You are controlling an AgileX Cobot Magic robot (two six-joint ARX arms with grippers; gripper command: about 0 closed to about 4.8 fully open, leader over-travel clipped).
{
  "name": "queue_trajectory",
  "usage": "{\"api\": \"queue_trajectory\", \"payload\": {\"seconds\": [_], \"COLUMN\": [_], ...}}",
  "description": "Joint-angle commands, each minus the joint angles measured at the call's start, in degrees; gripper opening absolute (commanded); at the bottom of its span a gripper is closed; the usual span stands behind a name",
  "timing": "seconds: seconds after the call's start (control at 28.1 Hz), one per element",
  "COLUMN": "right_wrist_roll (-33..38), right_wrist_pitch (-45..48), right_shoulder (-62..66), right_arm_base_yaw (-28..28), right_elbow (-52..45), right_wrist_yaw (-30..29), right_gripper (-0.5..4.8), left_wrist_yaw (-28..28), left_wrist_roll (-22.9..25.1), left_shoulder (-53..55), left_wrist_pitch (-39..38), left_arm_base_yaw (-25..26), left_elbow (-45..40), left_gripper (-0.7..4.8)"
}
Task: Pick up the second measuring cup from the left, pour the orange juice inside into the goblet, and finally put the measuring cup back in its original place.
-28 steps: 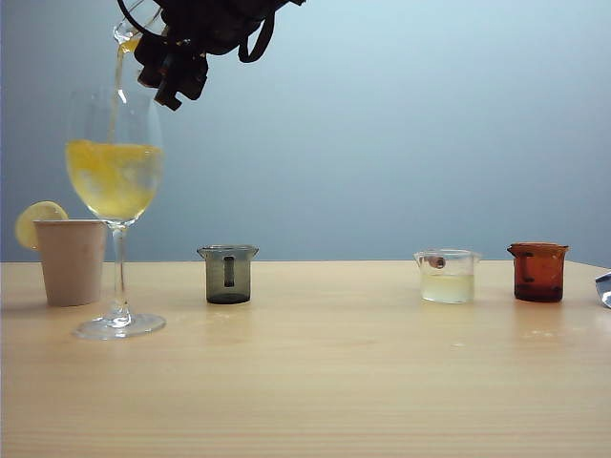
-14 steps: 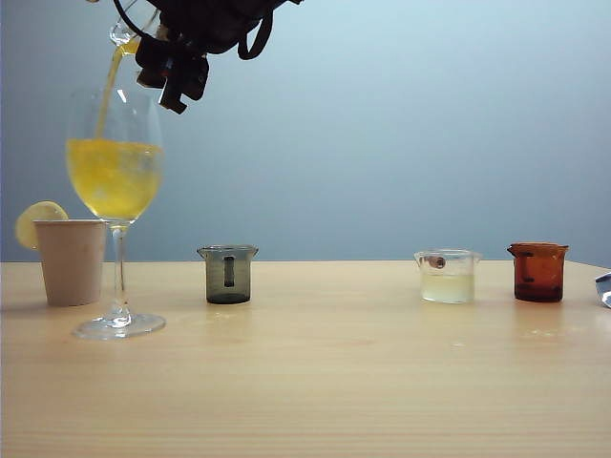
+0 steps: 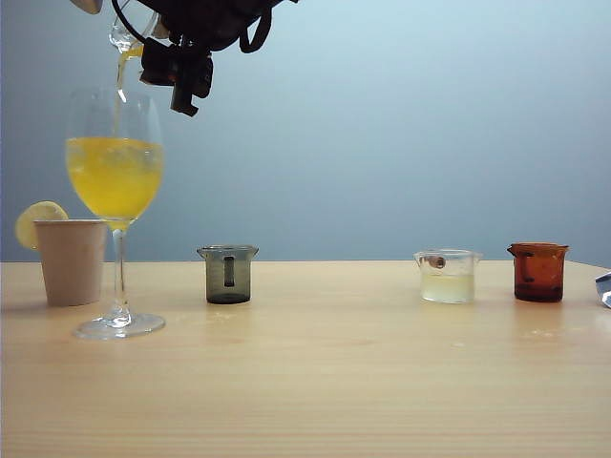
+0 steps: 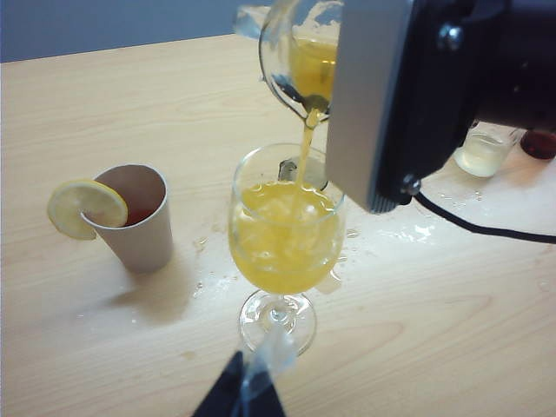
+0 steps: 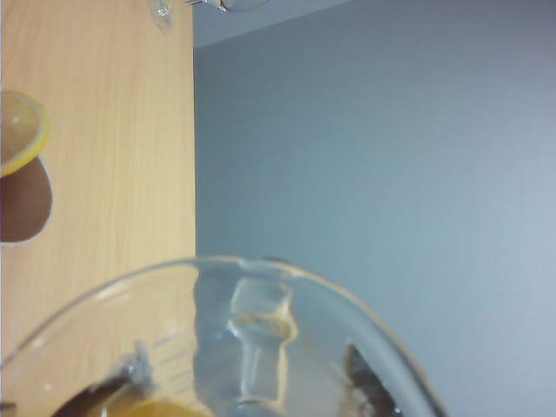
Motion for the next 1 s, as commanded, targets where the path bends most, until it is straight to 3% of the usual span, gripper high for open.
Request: {"api": "queue_trajectory", "payload": {"seconds": [0.04,1.0], "right_wrist_roll": [-1.29,-14.32], "right_wrist_pitch": [1.84,3.39], "right_shoulder": [-0.61,-0.61], "right_arm_base_yaw": [0.17,0.24], "right_elbow": [0.48,0.48], "right_wrist_yaw": [0.09,-1.05], "right_gripper": [1.93,1.93], "left_wrist_yaw": [-0.17,-0.17], "left_wrist_roll": [0.07,0.07], "left_shoulder": [-0.07,-0.07], "left_wrist_pitch": [0.72,0.74], "left_arm_base_yaw": [0.0,0.0], "left_elbow": [0.04,0.04], "left_gripper": [-0.05,-0.05]}}
